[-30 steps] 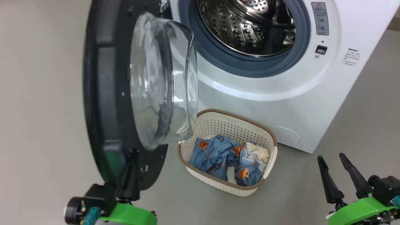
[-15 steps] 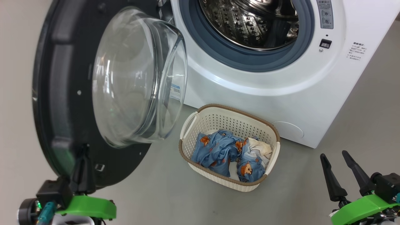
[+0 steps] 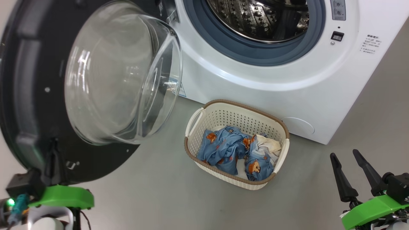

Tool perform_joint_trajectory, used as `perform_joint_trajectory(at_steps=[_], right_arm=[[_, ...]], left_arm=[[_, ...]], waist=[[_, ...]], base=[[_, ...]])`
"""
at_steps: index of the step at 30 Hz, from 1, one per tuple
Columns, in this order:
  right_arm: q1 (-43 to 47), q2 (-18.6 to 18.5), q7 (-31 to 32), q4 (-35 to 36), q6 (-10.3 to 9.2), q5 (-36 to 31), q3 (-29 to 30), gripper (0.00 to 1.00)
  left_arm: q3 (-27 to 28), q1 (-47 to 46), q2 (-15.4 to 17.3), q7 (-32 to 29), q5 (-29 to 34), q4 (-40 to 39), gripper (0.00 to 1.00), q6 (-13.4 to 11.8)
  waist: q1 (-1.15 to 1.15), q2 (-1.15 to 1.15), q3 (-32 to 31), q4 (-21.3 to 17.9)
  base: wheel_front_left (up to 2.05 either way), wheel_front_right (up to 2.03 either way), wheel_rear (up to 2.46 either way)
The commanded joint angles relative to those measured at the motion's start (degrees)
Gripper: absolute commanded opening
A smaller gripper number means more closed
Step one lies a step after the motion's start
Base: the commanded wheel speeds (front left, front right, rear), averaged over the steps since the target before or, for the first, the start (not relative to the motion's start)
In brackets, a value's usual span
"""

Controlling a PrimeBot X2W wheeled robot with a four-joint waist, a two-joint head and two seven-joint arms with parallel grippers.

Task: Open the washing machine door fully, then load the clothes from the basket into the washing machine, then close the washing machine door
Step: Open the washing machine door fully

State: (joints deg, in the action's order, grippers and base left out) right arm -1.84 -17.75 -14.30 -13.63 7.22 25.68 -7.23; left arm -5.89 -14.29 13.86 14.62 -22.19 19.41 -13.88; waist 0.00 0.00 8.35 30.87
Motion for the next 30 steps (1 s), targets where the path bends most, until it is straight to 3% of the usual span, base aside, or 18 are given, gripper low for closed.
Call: perform_joint_trajectory(at_steps=[1,16,30], right_arm=[[-1.4,-1.3,-0.7,1.4,0.26,0.4,-0.9,1.0],[-1.7,-3.2,-0.7,2.7,0.26,0.1,0.0,1.0],[-3.1,-5.3,-0.7,3.6,0.26,-0.1,0.1,1.0]], left_arm=[[4.0,-3.1,3.0,0.4,0.8,-0.4,0.0,-0.2],[12.2,-12.2,3.5,0.4,5.2,9.2,0.0,4.0],[19.8,-19.8,5.4,0.4,7.1,19.2,0.0,5.7]], waist=[[0.0,0.0,0.4,0.0],[0.0,0.0,4.8,0.3],[0.0,0.0,9.4,-0.4]], base=[[0.0,0.0,0.0],[0.0,0.0,0.0],[0.0,0.0,0.0]])
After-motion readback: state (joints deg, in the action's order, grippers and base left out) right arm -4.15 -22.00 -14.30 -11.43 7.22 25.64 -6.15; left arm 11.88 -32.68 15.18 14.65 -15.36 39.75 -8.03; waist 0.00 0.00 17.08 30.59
